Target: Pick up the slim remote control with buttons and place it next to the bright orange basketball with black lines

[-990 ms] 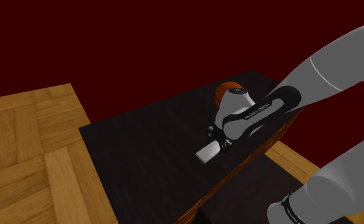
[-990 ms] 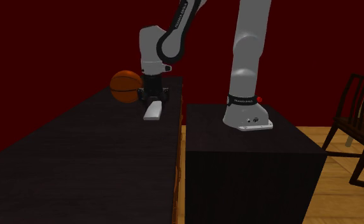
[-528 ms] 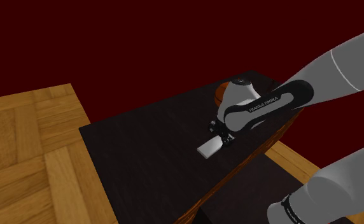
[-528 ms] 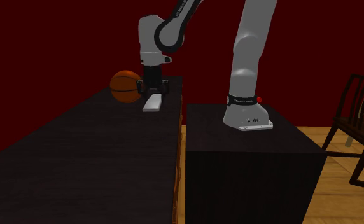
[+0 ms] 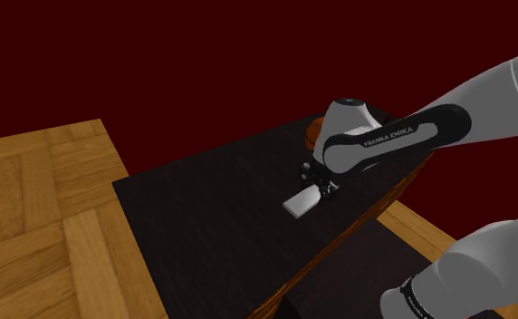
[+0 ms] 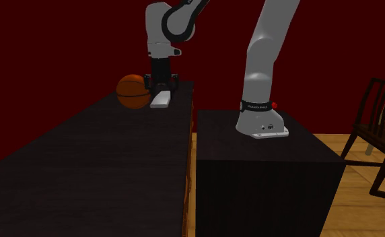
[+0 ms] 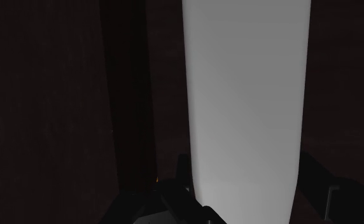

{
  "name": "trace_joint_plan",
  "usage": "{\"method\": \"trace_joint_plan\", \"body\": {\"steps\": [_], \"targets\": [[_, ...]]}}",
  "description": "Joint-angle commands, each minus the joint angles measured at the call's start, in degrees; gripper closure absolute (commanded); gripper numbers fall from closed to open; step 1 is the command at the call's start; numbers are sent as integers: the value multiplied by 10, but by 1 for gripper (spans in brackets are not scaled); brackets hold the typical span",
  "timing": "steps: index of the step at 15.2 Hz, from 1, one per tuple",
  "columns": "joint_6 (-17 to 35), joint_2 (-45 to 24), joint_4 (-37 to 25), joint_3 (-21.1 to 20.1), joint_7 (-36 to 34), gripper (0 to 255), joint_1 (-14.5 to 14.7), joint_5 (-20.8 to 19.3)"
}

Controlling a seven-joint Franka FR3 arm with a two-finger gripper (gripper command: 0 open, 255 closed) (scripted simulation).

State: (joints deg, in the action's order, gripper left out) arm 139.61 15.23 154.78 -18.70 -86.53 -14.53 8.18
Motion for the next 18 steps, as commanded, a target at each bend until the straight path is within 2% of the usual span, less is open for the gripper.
{"method": "trace_joint_plan", "body": {"steps": [1,15,16,18], "targets": [[-23,17,-6,2,2,255,2,3],[-155,97,-60,19,10,255,7,8],[-159,99,-62,20,10,255,7,8],[-154,61,-93,29,23,255,-10,-8]]}}
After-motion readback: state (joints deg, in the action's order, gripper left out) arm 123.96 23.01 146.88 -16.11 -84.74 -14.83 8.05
